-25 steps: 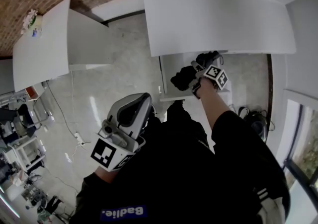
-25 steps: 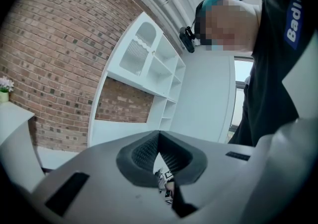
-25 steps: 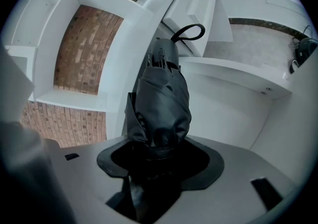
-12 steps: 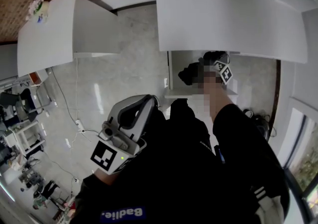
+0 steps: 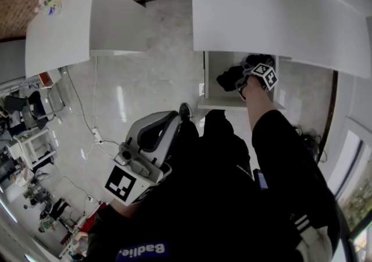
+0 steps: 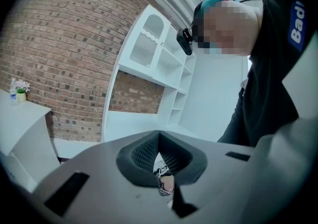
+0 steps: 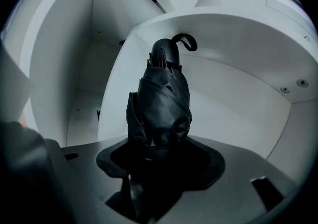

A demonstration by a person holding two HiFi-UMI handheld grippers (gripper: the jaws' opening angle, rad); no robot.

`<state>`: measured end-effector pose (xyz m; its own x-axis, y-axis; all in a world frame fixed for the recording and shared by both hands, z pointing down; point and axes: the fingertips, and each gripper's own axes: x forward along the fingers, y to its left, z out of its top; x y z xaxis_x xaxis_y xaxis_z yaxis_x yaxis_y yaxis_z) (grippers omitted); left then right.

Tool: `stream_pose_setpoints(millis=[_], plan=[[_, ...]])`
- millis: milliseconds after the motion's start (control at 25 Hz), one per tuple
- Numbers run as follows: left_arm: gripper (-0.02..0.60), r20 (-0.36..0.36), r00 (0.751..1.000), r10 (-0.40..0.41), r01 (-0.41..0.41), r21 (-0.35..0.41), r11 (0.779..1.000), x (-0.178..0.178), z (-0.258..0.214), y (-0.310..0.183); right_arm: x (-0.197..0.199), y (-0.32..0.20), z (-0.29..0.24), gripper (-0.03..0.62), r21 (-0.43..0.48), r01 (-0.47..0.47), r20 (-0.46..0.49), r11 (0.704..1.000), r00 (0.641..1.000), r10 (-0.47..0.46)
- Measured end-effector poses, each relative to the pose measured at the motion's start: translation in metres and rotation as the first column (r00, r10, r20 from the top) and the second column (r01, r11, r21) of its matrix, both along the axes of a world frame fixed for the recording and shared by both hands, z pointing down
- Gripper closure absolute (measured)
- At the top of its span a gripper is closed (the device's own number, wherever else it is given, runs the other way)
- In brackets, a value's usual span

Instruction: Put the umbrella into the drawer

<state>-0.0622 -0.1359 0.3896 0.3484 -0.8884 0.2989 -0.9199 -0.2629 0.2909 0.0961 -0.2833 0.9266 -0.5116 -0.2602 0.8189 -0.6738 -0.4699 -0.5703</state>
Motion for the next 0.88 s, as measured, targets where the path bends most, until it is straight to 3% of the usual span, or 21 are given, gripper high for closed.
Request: stream_pose_setpoints(millis=[520, 760, 880], plan=[[0.584, -0.010, 1.000, -0.009, 0.009, -0.020, 1.000, -0.006, 0.009, 0.009, -0.002, -0.003, 0.008, 0.297, 0.006, -0.016, -0.001, 1.000, 1.000, 0.016], [0.584, -0.039, 0.999, 0.026, -0.023, 0.063, 0.998, -0.005, -0.006, 0.003, 0.014, -0.009, -0.034, 0.298, 0.036, -0.014, -0.025, 0.999, 1.000, 0.015], [0.584, -0.065, 0.995, 0.082, -0.076, 0.092, 0.993, -0.004, -0.011, 0.007, 0.028, -0.012, -0.068, 0.298, 0.122, -0.005, -0.025, 0.992, 1.000, 0.008]])
